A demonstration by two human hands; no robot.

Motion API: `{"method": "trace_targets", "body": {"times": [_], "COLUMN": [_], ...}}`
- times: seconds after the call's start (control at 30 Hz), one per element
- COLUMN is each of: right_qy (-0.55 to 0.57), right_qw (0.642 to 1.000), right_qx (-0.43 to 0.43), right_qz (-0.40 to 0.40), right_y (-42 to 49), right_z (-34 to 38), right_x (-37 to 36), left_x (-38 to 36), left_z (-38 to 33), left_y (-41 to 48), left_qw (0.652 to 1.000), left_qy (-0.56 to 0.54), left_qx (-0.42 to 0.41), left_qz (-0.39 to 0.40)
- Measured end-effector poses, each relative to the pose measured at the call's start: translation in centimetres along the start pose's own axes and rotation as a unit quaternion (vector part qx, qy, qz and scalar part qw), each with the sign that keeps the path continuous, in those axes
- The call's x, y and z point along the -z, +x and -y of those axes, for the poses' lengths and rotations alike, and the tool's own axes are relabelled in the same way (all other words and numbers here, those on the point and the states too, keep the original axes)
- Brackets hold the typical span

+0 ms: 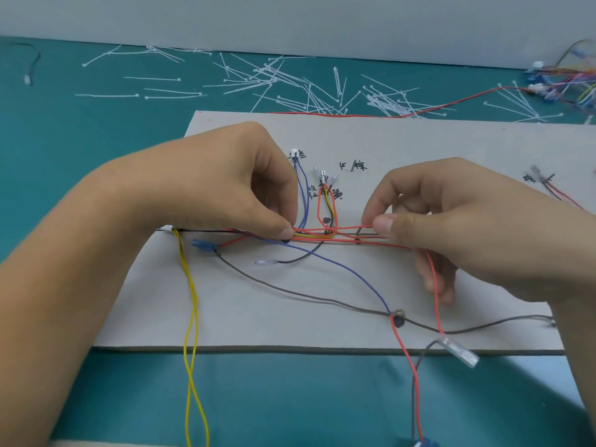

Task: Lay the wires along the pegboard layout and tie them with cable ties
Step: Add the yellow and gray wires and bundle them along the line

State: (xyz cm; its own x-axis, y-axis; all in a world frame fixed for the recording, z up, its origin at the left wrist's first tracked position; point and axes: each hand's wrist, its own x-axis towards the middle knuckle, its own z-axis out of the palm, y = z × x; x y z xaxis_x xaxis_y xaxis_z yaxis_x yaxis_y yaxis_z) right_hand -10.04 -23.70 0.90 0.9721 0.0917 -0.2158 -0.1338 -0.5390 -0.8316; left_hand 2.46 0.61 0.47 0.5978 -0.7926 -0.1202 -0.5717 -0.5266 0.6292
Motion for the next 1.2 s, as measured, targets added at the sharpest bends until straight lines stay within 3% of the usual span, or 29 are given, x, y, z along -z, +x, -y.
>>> {"method": "trace_targets", "body": {"times": [0.27, 0.6, 0.9, 1.2], "right_qy": [-0.016, -0.029, -0.051, -0.072], "right_qw": [0.999, 0.999, 0.996, 0.994], "right_qx": [-0.011, 0.008, -0.062, -0.076], "right_qz": [0.047, -0.017, -0.027, -0.035], "right_y": [-0.4, -0.7, -0.4, -0.7], "right_z": [-0.1, 0.1, 0.0, -0.4], "right_x": [1.1, 1.5, 2.0, 3.0], "left_x": [-0.7, -1.1, -1.5, -1.8], "left_z": [-0.6, -0.9, -1.0, -1.5], "left_y": [0.2, 0.6, 0.8, 0.9], "left_qw": [1.000, 1.000, 0.999, 0.999], "left_qy": [0.003, -0.009, -0.016, 0.025], "left_qx": [-0.013, -0.002, -0.004, -0.027], "left_qz": [-0.014, -0.017, -0.028, -0.039]}}
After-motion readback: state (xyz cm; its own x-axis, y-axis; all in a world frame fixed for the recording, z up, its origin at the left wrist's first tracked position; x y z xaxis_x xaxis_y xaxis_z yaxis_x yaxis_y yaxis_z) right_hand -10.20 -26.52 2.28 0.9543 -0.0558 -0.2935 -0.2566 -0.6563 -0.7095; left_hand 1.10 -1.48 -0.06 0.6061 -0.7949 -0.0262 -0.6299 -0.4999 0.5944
